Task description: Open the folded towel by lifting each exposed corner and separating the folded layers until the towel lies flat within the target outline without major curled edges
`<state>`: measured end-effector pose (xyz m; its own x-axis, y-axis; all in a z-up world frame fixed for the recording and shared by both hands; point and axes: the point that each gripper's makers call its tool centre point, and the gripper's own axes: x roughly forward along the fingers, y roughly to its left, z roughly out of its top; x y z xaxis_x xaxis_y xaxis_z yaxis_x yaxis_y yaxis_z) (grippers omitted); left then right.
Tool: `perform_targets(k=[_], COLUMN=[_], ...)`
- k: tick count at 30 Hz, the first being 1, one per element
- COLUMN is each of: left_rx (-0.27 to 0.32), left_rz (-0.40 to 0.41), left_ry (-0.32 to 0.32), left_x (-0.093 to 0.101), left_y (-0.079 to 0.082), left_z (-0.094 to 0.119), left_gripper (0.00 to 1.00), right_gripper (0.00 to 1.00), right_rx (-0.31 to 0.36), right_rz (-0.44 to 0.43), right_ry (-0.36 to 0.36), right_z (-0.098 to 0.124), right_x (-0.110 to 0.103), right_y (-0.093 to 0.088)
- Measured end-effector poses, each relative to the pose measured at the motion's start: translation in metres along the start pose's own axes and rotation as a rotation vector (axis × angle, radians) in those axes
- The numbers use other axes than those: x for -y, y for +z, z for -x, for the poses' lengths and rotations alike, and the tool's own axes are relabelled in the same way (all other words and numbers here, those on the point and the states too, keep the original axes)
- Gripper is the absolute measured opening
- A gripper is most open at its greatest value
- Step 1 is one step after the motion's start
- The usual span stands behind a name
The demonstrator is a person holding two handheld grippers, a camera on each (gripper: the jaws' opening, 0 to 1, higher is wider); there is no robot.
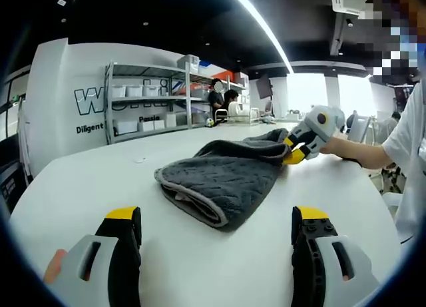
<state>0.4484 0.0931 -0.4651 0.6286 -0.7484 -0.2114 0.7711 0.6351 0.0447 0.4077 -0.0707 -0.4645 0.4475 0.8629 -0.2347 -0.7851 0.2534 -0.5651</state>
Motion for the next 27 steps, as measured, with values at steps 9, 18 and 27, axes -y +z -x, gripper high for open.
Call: perform_targets(k=[9,18,27], left_rx=[0.002,0.012,0.023], left_rz=[-0.013,-0.024,-0.018], left_ry=[-0.017,-0.037,-0.069], left_x=[0.006,0.012,0.019], left_y=[0.001,0.004,0.006], left_z=[-0.001,-0.001,-0.002], left_gripper=[0.92,0.92,0.92], right_gripper=[0.03,0.03,0.03], right_rx=[0.004,0.017,0.018], right_rz=[0.040,0.102,0.188], right_ry=[-0.003,0.016,0.033], right_z=[-0.008,-0.021,-0.034], right_x=[-0.006,-0.020,-0.037], right_y=[0.004,0.015,0.025])
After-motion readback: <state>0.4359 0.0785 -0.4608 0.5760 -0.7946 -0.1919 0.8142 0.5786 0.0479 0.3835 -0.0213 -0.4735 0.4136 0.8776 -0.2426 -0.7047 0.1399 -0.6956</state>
